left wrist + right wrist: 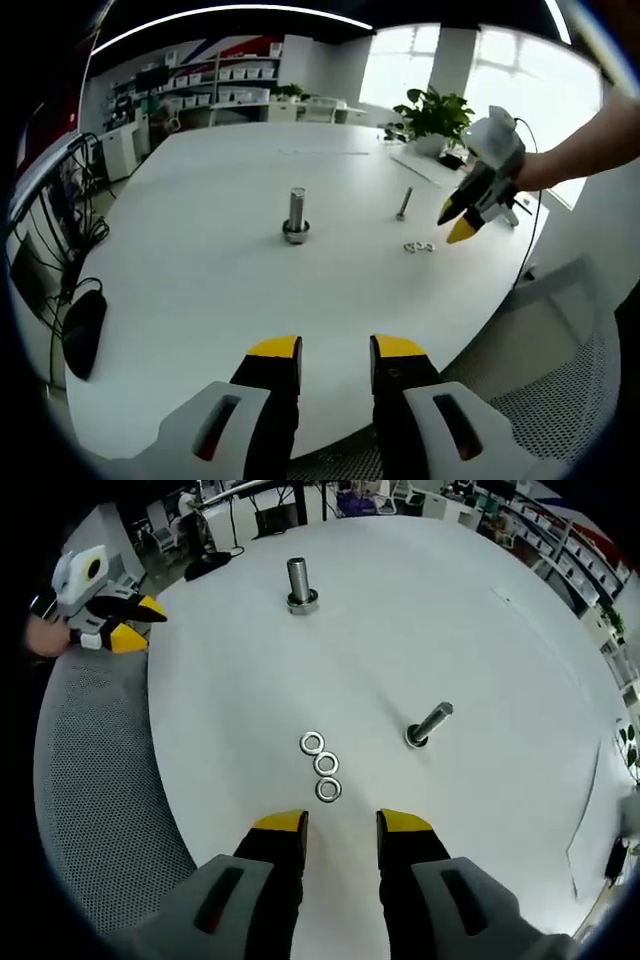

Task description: Place the washer onto the threaded stud by aligning its center hole with the stud, sliding it down to the base, and recovering from edge contact or off-axis alignment until the washer reaches the visible bottom stop.

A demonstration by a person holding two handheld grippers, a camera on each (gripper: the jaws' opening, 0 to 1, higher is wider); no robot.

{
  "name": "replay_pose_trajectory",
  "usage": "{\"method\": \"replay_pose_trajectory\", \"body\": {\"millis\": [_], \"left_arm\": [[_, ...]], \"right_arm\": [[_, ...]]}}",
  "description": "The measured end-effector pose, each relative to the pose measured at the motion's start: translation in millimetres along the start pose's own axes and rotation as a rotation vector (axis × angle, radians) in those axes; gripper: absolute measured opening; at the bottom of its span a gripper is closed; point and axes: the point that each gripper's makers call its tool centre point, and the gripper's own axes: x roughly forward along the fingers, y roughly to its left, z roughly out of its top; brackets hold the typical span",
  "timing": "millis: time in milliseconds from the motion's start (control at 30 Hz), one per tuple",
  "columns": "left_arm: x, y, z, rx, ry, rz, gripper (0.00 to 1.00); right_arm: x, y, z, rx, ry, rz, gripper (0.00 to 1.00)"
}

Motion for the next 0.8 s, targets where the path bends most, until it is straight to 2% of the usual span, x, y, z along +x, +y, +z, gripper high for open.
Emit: {"method": "replay_pose_trajectory", "body": {"millis": [267,467,700,800], "left_arm": [[0,-3.6,1.4,0.003,-0.007,-0.019,0.25],[0,-7.6,2.6,0.005,-0.016,-0.041,0.25],[-1,-7.4,5.6,0.003,-0.033,-0.04,0.25],[-1,-8.2,5.8,0.007,-0.034,-0.043,0.25]], "right_arm": [[11,4,-0.9,-0.006,0.049,-0.014,0.28],[18,4,0.8,0.026,0.062,-0.012,0.28],[22,4,0.3,-0.007,0.096,-0.023,0.24],[24,4,-1.3,0.006,0.104,-0.019,0.22]]}}
